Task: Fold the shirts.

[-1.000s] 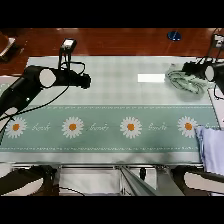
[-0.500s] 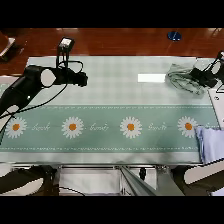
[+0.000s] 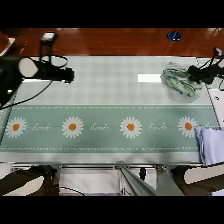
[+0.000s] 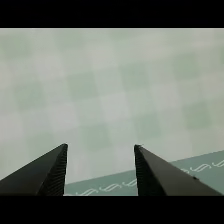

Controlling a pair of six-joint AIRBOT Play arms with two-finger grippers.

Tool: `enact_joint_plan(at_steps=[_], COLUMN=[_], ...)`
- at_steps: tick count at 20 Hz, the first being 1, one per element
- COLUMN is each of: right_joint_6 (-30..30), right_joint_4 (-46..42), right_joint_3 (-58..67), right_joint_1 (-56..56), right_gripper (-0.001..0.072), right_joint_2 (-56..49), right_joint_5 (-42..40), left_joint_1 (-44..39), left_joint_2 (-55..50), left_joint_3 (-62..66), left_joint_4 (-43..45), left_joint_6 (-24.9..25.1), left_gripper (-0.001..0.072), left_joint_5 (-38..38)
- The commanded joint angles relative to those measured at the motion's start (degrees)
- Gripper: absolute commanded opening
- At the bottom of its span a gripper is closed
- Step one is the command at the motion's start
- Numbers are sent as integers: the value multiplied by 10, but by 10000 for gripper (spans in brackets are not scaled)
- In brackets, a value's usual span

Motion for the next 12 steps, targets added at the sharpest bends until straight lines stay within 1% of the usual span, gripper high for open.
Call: enact_joint_plan(at_steps=[1,5,8,10,12], right_joint_6=[-69,-136,-153,-153,-152], right_joint_4=[61,183,188,186,176], right_joint_3=[1,2,56,121,192], right_joint_1=[0,2,35,67,104], right_gripper=[19,19,19,19,19], right_joint_2=[110,249,311,329,338], right_joint_5=[-9,-30,-2,29,63], left_joint_1=[53,36,16,14,14], left_joint_2=[98,269,364,393,400], left_joint_3=[-25,-182,-283,-317,-333], left_joint_4=[-9,-105,-139,-144,-144], left_joint_6=[-37,-43,-56,-56,-56], left_gripper=[506,506,506,506,506], left_joint_5=[-78,-49,-26,-27,-28])
